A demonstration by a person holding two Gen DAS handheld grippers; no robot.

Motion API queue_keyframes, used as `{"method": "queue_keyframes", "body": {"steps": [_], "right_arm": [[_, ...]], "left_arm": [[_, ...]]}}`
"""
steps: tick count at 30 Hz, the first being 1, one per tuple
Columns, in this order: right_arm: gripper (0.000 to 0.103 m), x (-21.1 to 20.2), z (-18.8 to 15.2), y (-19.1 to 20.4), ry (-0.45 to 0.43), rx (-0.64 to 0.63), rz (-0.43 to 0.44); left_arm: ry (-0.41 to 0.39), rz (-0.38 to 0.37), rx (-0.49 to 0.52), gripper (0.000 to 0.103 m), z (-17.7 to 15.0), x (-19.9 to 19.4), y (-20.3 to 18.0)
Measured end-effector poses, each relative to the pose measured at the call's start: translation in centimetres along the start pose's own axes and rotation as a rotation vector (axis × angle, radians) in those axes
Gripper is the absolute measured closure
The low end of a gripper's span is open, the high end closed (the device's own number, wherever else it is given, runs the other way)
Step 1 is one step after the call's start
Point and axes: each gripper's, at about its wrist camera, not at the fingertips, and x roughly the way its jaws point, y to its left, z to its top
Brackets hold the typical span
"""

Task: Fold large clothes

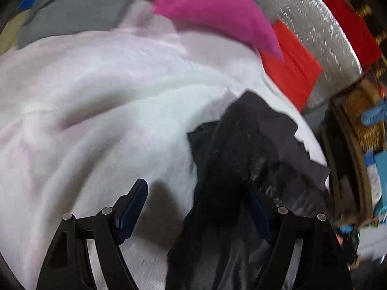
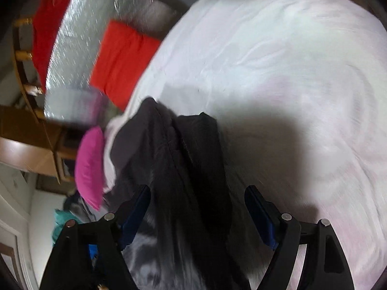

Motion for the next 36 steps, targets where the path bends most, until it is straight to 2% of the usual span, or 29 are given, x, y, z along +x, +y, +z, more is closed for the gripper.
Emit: {"method": "queue_keyframes", "body": {"steps": [3,5,8,9,10,11,12,13,14,17,19,20,21,22,24,25,27,28,30,33,36], "right_arm": [[0.018,2.5,0.4,0.2,0.074,0.005,0.011],[0.014,3.5,0.6,1.3,0.08,-0.02,0.053],[0.015,4.3,0.6,2.6,0.055,-0.062,0.025],[0.018,4.4,0.6,2.9,0.047,-0.074,0.021],[0.034,4.3,0.6,3.3,0.035,-0.083,0.009],[0.051,4.2,0.7,3.7,0.028,-0.09,0.008],[0.055,3.7,0.6,4.4,0.002,-0.106,0.011],[0.063,2.8,0.4,5.2,-0.035,-0.142,0.009],[0.068,1.9,0.3,5.9,-0.062,-0.17,0.011],[0.069,0.1,-0.5,7.2,-0.13,-0.235,0.03],[0.069,1.0,-0.4,6.2,-0.117,-0.211,-0.034],[0.068,1.8,-0.3,5.2,-0.099,-0.188,-0.079],[0.064,2.4,-0.2,4.1,-0.076,-0.155,-0.087],[0.053,2.6,-0.1,3.4,-0.064,-0.131,-0.081],[0.043,1.3,-0.2,2.8,-0.071,-0.081,-0.073],[0.037,0.5,-0.3,2.7,-0.085,-0.073,-0.069],[0.032,-2.2,-1.0,2.8,-0.144,-0.077,-0.036],[0.03,-3.5,-1.6,2.9,-0.172,-0.077,-0.026],[0.026,-5.8,-2.6,3.0,-0.212,-0.079,0.006],[0.025,-9.0,-4.4,3.0,-0.254,-0.09,0.045],[0.023,-10.7,-7.4,3.4,-0.248,-0.106,0.112]], "left_arm": [[0.067,-0.074,0.027,0.023,0.7,1.8,-0.5],[0.08,-0.121,0.001,0.023,1.1,2.6,-0.4],[0.082,-0.202,-0.039,0.026,1.5,3.3,-0.6],[0.08,-0.224,-0.041,0.032,1.5,3.4,-1.1],[0.071,-0.214,-0.028,0.036,1.5,3.4,-1.7],[0.057,-0.186,-0.003,0.048,1.4,3.3,-2.4],[0.045,-0.159,0.022,0.06,1.4,3.1,-3.1],[0.027,-0.144,0.035,0.064,1.4,2.8,-3.6],[0.009,-0.15,0.033,0.07,1.4,2.4,-3.9],[-0.056,-0.152,0.033,0.072,1.4,1.0,-4.1],[-0.044,-0.091,0.02,0.072,1.3,1.6,-3.7],[0.0,-0.055,0.001,0.066,1.1,2.7,-3.1],[0.025,-0.036,-0.016,0.052,1.0,3.4,-2.7],[0.039,-0.015,-0.036,0.046,0.8,3.7,-2.5],[0.043,-0.011,-0.06,0.046,0.7,3.3,-2.6],[0.041,0.014,-0.051,0.045,0.6,2.6,-2.9],[0.003,0.043,-0.014,0.045,0.2,1.0,-3.8],[-0.044,0.057,0.013,0.045,-0.3,-0.5,-4.5],[-0.115,0.085,0.042,0.039,-1.1,-2.4,-5.9],[-0.23,0.088,0.119,0.029,-3.5,-6.3,-7.7],[-0.255,0.058,0.184,0.024,-6.8,-9.1,-8.5]]}}
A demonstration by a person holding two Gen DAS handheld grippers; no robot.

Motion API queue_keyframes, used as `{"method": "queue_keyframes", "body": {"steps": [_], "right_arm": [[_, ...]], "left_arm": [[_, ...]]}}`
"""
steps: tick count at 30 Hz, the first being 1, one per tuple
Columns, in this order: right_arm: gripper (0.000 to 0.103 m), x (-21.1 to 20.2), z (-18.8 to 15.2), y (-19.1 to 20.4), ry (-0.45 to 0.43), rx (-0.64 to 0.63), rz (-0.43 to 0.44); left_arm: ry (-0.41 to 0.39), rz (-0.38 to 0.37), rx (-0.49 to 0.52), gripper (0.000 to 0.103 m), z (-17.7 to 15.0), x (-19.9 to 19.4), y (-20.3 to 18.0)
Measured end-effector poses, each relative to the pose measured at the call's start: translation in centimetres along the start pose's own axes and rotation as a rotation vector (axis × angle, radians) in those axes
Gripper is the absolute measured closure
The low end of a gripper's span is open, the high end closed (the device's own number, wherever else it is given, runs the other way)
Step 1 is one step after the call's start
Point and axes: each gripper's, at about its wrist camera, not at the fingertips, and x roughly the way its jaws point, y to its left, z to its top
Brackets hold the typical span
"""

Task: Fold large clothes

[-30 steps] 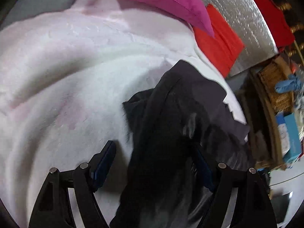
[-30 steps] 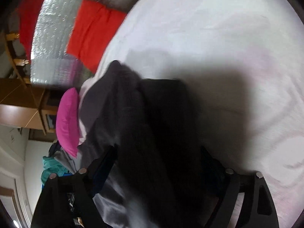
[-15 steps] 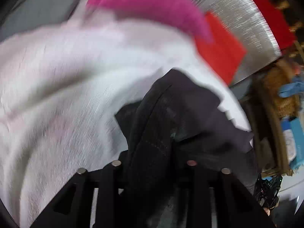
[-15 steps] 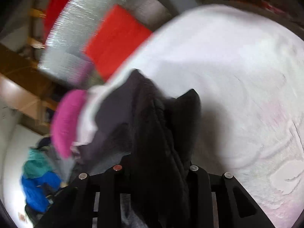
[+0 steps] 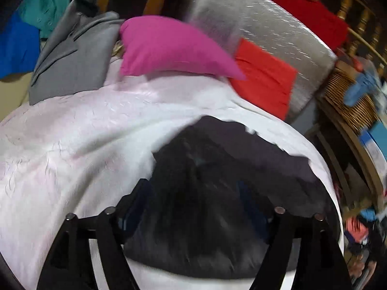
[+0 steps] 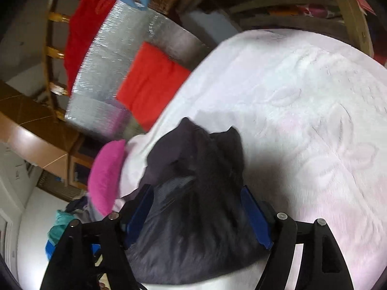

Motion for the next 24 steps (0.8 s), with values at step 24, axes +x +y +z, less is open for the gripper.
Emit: {"method": "queue_keyframes", "body": {"steps": [24], "right_arm": [[0.053,10.9,-8.1,1.2,0.065,0.177,-0.057]], "left_arm": [[0.151,-0.138,-0.542,0.044,-5.9,7.7,4.5]]}}
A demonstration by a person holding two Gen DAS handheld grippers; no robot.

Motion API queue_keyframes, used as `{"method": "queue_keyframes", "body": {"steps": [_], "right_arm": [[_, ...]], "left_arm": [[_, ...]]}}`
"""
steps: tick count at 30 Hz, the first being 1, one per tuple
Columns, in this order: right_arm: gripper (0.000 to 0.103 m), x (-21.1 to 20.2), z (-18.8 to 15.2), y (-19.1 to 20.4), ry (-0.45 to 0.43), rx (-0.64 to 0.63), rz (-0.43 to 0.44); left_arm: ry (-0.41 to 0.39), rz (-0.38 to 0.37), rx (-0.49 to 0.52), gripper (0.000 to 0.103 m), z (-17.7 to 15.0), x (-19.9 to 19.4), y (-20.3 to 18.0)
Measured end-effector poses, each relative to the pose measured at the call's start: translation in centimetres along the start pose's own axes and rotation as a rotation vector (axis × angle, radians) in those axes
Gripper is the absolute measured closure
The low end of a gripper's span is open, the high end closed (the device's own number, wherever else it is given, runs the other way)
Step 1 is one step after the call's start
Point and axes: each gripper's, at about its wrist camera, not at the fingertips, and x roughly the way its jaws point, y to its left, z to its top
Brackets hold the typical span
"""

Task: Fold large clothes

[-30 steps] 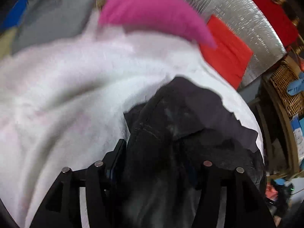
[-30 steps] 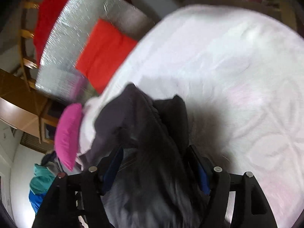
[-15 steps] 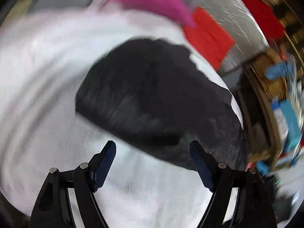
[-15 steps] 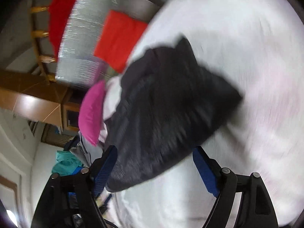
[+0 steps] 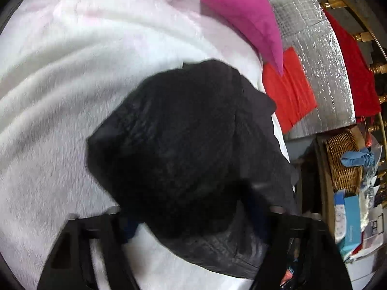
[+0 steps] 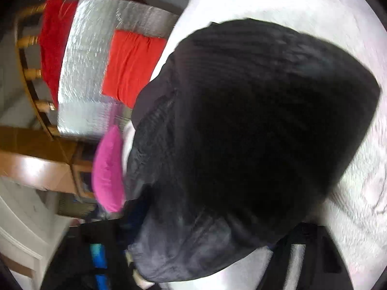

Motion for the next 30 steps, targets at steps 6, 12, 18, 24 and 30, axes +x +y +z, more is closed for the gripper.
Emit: {"method": "queue_keyframes", "body": {"steps": [6,12,18,24,30], "right_arm": [[0.063,-0.8,-0.8,2.0,-0.027,-0.16,-0.058],[0.044,-1.6,0.2,0.3,0.13,-0.15,-0.073],[0.037,-10.4,2.6,-1.7,0.071,-0.213,0.029],[0.019,-12.6,7.4,-3.2,-0.1,-0.127,-0.003],[0.019,-4.8,10.8,-1.9,0.028,-0.132,-0.058]], "left_arm": [[-0.075,0.079,0.19,0.06,-0.5,-1.5,-2.1],[0.091,0.088,0.117,0.045,0.8,-0.3,-0.3],[0.049,0.078,0.15,0.036,2.8,-5.8,1.4],[-0.16,0.188,0.283,0.02,5.5,-6.9,-1.1],[0.12,0.126,0.242,0.02,6.5,1.4,-0.9]]}}
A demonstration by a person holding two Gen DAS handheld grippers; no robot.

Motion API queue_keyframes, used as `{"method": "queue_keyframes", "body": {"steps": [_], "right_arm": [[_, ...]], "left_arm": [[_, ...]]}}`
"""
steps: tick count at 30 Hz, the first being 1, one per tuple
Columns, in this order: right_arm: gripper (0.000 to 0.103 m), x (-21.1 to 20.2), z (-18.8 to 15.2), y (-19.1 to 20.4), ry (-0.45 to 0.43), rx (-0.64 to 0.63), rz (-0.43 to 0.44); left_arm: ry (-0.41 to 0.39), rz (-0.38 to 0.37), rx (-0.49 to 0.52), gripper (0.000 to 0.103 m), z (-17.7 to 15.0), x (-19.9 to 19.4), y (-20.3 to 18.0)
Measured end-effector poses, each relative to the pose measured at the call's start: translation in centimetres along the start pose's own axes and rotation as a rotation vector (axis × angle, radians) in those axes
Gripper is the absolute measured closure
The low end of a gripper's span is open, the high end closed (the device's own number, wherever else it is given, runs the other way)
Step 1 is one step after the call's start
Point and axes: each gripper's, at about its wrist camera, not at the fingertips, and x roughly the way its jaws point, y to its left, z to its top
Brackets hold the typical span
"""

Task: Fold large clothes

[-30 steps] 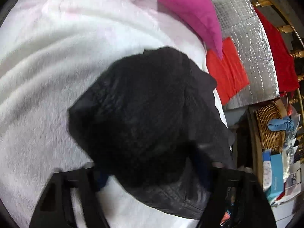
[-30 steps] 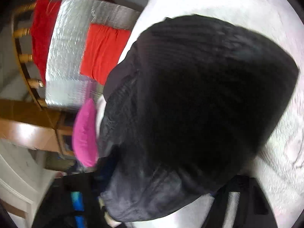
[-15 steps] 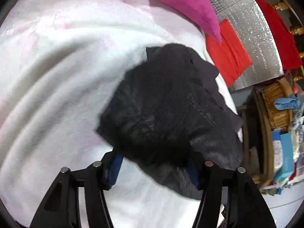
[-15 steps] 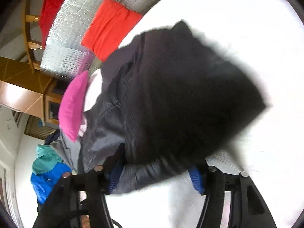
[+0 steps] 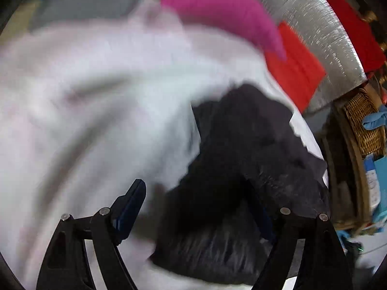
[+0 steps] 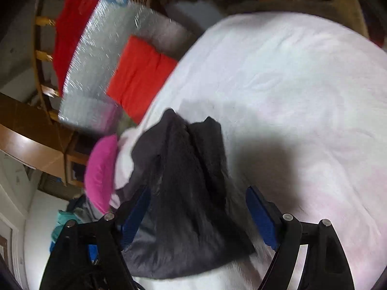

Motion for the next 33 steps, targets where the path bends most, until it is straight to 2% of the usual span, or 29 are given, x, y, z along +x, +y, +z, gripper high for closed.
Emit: {"method": "queue_keyframes", "body": {"steps": [1,3,5,6,7,8,9,10,13,15,17,19,20,21,22,23,25,27,29,31,33], "right_arm": [[0.019,1.3,0.2,-0.4,0.022,0.014,-0.015],[0.02,3.2,0.5,-0.8,0.06,0.034,-0.013],[0.024,4.2,0.6,-1.2,0.081,0.037,-0.028],[0.03,4.8,0.7,-1.3,0.083,0.041,-0.02],[0.05,5.4,0.6,-1.3,0.102,0.047,0.009],[0.059,5.0,0.7,-1.8,0.109,0.055,0.009],[0.06,5.0,0.6,-1.5,0.098,0.044,-0.008],[0.065,5.1,0.4,-1.1,0.09,0.023,-0.019],[0.073,3.9,-0.3,0.4,0.061,-0.041,-0.055],[0.076,2.2,-0.9,0.8,0.054,-0.048,-0.034],[0.077,0.6,-1.3,0.8,0.048,-0.053,-0.023],[0.077,0.8,-1.6,0.3,0.057,-0.068,-0.07],[0.075,1.9,-1.3,-0.1,0.084,-0.056,-0.089],[0.07,3.4,-0.9,-0.3,0.123,-0.04,-0.091],[0.06,3.8,-0.7,-1.0,0.137,-0.017,-0.096],[0.048,3.8,-0.6,-1.1,0.13,-0.001,-0.096],[0.046,3.1,-0.5,-0.7,0.11,0.003,-0.104],[0.045,1.7,-0.6,0.3,0.043,-0.04,-0.138],[0.043,-0.3,-0.8,1.9,-0.063,-0.116,-0.182],[0.038,-2.3,-1.3,3.4,-0.176,-0.19,-0.2],[0.037,-3.8,-2.2,4.7,-0.257,-0.247,-0.194]], "left_arm": [[0.028,-0.041,-0.021,0.02,0.4,1.1,0.2],[-0.018,-0.057,-0.015,0.02,0.8,1.2,-0.2],[-0.018,-0.058,0.013,0.023,0.9,1.5,-0.5],[-0.017,-0.046,0.024,0.027,1.0,1.8,-0.7],[-0.024,-0.041,0.03,0.029,1.1,2.0,-0.8],[-0.031,-0.043,0.036,0.039,1.3,2.0,-0.9],[-0.029,-0.073,0.037,0.06,1.3,2.1,-1.1],[-0.016,-0.116,0.019,0.067,1.6,2.6,-1.4],[-0.042,-0.107,0.017,0.076,1.5,2.1,-2.0],[-0.066,-0.098,0.045,0.079,1.2,1.1,-3.1],[-0.082,-0.094,0.07,0.079,1.0,0.5,-3.9],[-0.057,-0.048,0.085,0.078,1.2,1.1,-3.9],[-0.027,-0.019,0.07,0.072,1.3,2.0,-3.5],[-0.006,0.003,0.048,0.055,1.4,2.7,-2.9],[0.001,0.024,0.031,0.046,1.3,2.5,-1.8],[-0.002,0.035,0.021,0.04,1.5,2.5,-1.6],[-0.011,0.052,0.027,0.04,1.5,2.1,-1.9],[-0.061,0.118,0.077,0.04,1.2,1.4,-3.0],[-0.156,0.228,0.184,0.04,0.6,0.0,-5.0],[-0.246,0.293,0.286,0.038,-0.4,-1.5,-6.8],[-0.343,0.336,0.363,0.032,-1.0,-2.8,-8.3]]}}
